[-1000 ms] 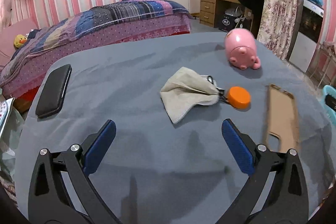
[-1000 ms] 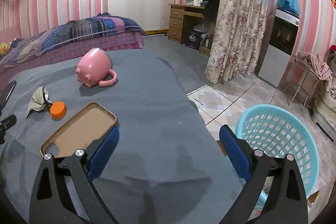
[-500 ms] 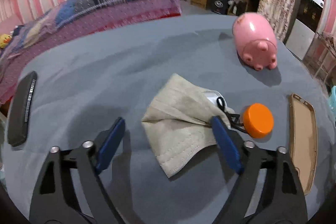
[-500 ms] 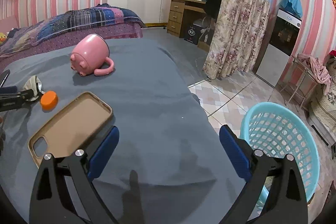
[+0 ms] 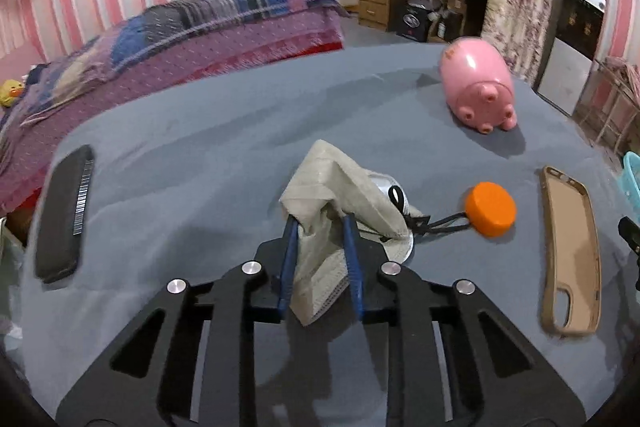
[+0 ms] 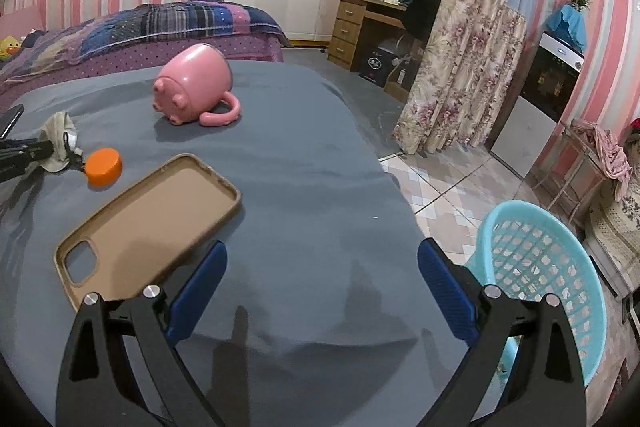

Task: Collect trash
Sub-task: 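Grasp the orange round lid with the right tool, then carry the face mask and orange lid over the blue basket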

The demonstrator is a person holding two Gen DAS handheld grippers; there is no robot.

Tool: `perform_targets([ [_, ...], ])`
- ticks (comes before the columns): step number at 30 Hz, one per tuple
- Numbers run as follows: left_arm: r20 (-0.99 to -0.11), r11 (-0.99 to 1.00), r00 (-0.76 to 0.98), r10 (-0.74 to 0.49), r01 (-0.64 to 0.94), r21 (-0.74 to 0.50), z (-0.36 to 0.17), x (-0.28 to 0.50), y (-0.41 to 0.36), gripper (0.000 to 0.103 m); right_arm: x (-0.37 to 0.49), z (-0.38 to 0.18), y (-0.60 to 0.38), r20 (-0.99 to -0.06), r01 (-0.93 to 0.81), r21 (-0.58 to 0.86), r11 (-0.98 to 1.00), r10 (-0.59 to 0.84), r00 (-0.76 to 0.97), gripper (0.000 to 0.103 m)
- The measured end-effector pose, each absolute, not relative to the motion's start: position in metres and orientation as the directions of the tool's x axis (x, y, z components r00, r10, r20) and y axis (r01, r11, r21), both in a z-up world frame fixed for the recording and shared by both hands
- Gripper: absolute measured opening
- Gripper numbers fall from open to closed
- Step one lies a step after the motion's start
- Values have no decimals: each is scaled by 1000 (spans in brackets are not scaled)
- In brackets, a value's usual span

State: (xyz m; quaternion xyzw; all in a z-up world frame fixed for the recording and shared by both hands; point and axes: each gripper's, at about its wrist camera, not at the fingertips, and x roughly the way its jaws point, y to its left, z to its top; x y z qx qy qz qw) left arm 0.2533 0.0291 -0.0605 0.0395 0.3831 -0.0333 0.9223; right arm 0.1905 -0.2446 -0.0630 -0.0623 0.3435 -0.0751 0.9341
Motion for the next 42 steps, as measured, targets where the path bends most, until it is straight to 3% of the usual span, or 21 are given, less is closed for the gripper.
perform_targets([
  [5,-676,999,736,34,-18,30,-47,232,79,20,186,-61,-231,-629,68,-174,982,-164,760,94],
  [11,-698,995,712,77,-104,3,-58,224,129,20,185,-54,-218,-633,38,-109,993,-99,768,94],
  [24,-697,987,717,19,-123,-100,-70,221,148,20,220,-51,-157,-664,-97,-58,994,35,747,94],
  [32,-693,988,720,22,-120,-93,-71,218,146,20,261,-58,-115,-721,-200,-34,979,115,684,93],
  [34,-693,988,720,22,-120,-94,-71,219,146,20,272,-66,-106,-752,-214,-33,976,117,649,84],
  [36,-694,989,720,24,-120,-91,-71,219,146,20,278,-74,-101,-781,-230,-29,973,122,613,69],
  [38,-695,989,718,29,-120,-82,-71,219,145,20,279,-76,-98,-781,-237,-33,971,122,612,60],
  [41,-699,990,714,34,-121,-76,-71,219,145,20,277,-78,-98,-770,-248,-18,969,145,622,39],
  [42,-701,990,713,34,-122,-76,-71,220,144,20,271,-72,-99,-751,-248,-24,968,147,644,39],
])
